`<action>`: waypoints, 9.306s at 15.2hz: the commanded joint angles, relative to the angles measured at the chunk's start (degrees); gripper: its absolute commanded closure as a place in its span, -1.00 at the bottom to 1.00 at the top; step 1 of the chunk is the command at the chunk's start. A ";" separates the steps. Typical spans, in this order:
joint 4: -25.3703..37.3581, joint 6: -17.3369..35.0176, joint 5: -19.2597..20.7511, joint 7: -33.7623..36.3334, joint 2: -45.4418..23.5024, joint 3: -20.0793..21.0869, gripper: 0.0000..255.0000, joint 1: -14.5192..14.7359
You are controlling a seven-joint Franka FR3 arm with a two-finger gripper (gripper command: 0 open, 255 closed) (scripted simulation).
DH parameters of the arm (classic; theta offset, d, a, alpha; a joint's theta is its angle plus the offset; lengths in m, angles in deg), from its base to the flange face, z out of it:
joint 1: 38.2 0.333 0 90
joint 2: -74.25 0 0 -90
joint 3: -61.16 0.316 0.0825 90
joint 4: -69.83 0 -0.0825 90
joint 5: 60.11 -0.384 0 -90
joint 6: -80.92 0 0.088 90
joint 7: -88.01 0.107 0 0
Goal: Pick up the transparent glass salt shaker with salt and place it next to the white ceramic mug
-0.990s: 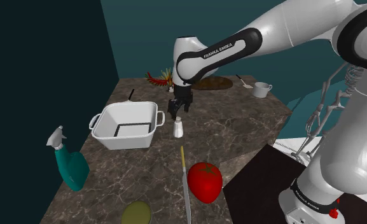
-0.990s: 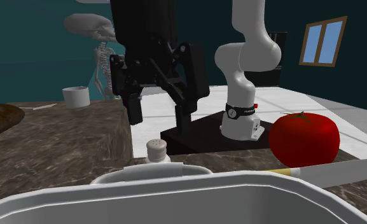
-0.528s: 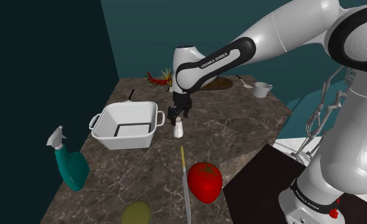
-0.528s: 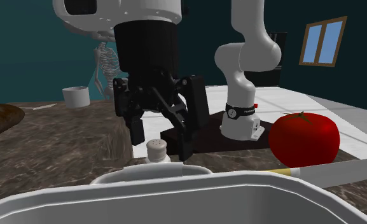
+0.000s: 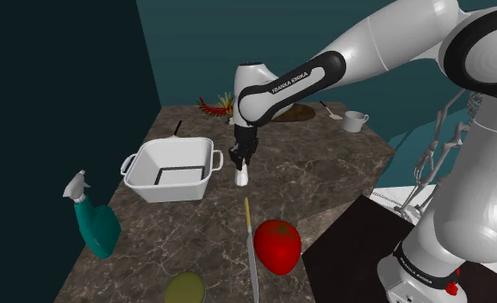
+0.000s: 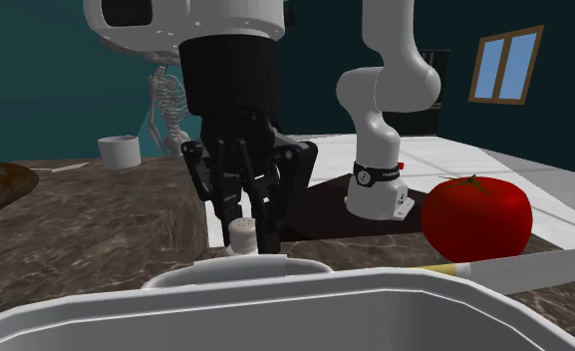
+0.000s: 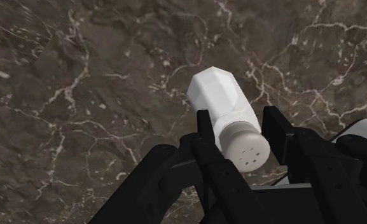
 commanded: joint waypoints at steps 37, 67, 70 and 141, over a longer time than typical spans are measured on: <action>14.64 -21.19 -0.43 0.98 6.62 -0.09 1.00 -0.37; 24.40 -29.81 -0.97 -30.47 2.68 -15.69 1.00 -16.78; 28.14 -31.08 -1.35 -34.22 -0.14 -17.31 1.00 -19.00; 49.10 -28.04 -6.44 -53.45 -26.19 -22.25 -1.00 -33.80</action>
